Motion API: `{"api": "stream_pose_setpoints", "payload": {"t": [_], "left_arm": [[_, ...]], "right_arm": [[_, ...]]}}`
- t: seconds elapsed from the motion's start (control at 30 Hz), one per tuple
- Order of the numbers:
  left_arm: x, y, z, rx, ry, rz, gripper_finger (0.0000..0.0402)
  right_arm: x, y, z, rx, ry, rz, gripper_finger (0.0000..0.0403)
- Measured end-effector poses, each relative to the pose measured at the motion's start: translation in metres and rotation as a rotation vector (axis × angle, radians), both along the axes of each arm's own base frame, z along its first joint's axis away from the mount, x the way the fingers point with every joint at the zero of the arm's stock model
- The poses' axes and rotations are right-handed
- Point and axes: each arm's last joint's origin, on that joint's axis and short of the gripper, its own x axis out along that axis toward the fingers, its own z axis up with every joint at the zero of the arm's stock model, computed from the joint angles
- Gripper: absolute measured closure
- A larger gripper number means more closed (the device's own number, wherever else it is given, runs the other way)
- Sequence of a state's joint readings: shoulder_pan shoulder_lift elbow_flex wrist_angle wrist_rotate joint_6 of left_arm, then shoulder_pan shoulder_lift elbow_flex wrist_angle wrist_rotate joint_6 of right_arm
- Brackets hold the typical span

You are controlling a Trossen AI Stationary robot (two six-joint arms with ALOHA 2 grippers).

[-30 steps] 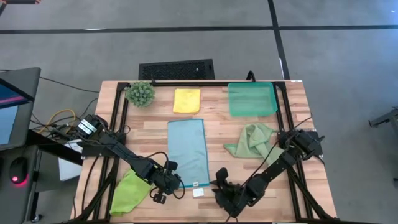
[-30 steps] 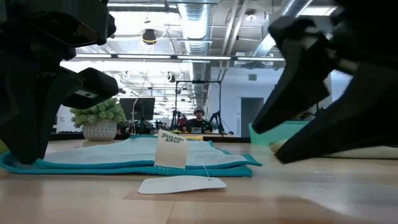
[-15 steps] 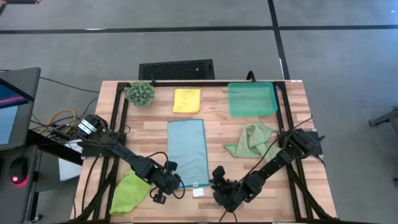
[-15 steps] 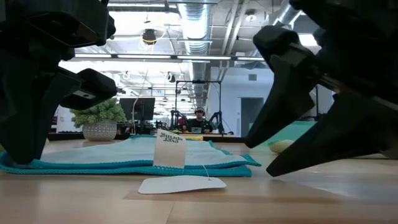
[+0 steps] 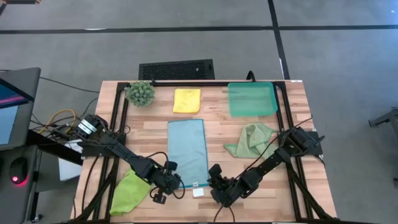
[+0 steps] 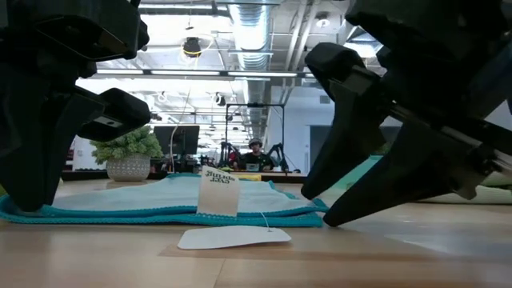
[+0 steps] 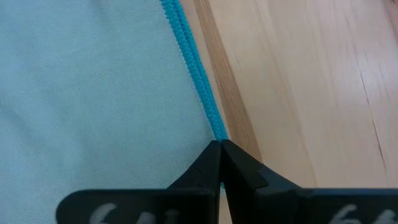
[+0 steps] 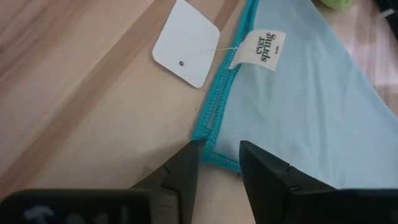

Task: Fold microfiber towels
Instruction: Fold the blue microfiber cloth

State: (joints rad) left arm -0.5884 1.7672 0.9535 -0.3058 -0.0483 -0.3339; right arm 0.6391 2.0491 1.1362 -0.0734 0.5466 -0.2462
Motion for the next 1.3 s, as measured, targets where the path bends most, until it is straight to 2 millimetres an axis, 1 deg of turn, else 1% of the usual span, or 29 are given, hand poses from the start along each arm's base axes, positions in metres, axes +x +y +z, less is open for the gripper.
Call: {"api": "stream_pose_setpoints", "payload": {"t": [0.13, 0.37, 0.4, 0.53, 0.63, 0.7, 0.9, 1.07, 1.17, 1.3], "left_arm": [[0.000, 0.000, 0.000, 0.000, 0.000, 0.000, 0.0401], [0.000, 0.000, 0.000, 0.009, -0.008, -0.002, 0.0401], [0.001, 0.001, 0.000, 0.009, -0.009, -0.001, 0.0401], [0.001, 0.001, 0.000, 0.014, -0.013, 0.002, 0.0402], [0.001, 0.002, 0.003, 0.040, -0.037, 0.018, 0.0401], [0.000, 0.004, 0.008, 0.060, -0.057, 0.027, 0.0401], [-0.007, 0.010, 0.026, 0.071, -0.077, 0.080, 0.0401], [-0.014, 0.006, 0.029, 0.095, -0.077, 0.129, 0.0401], [-0.021, 0.002, 0.028, 0.134, -0.077, 0.156, 0.0401], [-0.029, -0.007, 0.028, 0.180, -0.126, 0.202, 0.0401]], "right_arm": [[0.000, 0.000, 0.000, 0.004, 0.001, -0.007, 0.0304], [0.000, -0.001, 0.000, 0.012, -0.023, -0.065, 0.0386], [0.000, -0.001, 0.000, 0.008, -0.026, -0.065, 0.0393], [0.003, 0.001, 0.005, -0.014, -0.061, -0.084, 0.0389], [0.007, 0.003, 0.013, -0.023, -0.055, -0.087, 0.0396], [0.012, 0.004, 0.019, -0.022, -0.056, -0.094, 0.0398], [0.027, 0.001, 0.037, 0.025, -0.082, -0.189, 0.0399], [0.035, 0.004, 0.053, 0.124, -0.083, -0.235, 0.0400], [0.036, 0.007, 0.055, 0.220, -0.058, -0.263, 0.0401], [0.033, 0.011, 0.054, 0.326, -0.009, -0.279, 0.0401]]}}
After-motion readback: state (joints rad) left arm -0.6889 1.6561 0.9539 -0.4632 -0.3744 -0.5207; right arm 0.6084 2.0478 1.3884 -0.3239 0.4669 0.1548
